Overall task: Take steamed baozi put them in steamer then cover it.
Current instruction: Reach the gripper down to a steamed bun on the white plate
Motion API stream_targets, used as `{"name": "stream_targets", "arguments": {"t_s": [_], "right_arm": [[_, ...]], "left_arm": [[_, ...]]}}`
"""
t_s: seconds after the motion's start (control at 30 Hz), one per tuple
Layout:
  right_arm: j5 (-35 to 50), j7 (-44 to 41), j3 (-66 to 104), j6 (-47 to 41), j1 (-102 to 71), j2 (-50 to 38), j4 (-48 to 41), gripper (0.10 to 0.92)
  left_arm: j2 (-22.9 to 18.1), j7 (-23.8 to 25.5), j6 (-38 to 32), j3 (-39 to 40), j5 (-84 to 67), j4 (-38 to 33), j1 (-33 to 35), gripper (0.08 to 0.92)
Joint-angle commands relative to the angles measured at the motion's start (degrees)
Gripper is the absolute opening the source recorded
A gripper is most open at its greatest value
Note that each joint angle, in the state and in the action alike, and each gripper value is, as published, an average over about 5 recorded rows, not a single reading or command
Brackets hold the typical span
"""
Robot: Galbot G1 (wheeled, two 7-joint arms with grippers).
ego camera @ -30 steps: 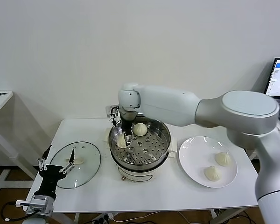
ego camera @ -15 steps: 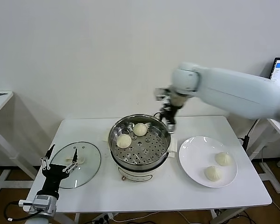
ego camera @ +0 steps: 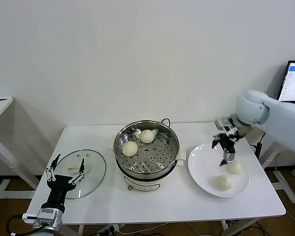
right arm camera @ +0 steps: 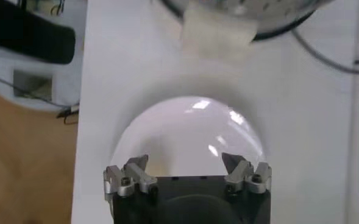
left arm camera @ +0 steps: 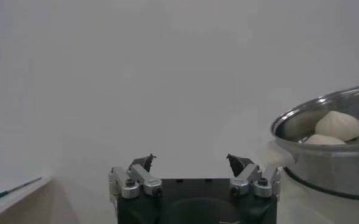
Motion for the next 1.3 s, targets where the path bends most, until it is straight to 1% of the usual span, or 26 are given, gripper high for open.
{"name": "stream_targets", "arguments": {"t_s": [0.03,0.23,0.43,1.17,1.23,1.3], "right_arm": [[-11.31,-1.28,14.39,2.81,-19.6,-4.39,-1.68,0.823],[-13.98,-0.51,21.16,3.32,-26.39,-2.43,-4.27,0.823],[-14.73,1.0,24.56,3.77,-29.48,-0.71,-6.69,0.823],[-16.78,3.1,27.92,3.24,-33.89,3.03,-8.18,0.823],[-16.81,3.19,27.97,3.21,-33.9,3.3,-8.39,0.817],[-16.77,3.34,28.02,3.22,-33.9,3.61,-8.62,0.791]], "left_arm": [[-0.17,0.05,-0.14,-0.01,0.18,0.15,0.23,0.823],[-0.53,-0.02,-0.11,0.47,0.68,0.44,-0.04,0.823],[-0.71,-0.16,-0.1,0.64,1.02,0.75,-0.21,0.823],[-0.65,-0.34,-0.3,0.39,1.17,1.1,-0.13,0.823],[-0.66,-0.33,-0.33,0.34,1.17,1.16,-0.16,0.823],[-0.7,-0.34,-0.44,0.34,1.19,1.27,-0.22,0.823]]}}
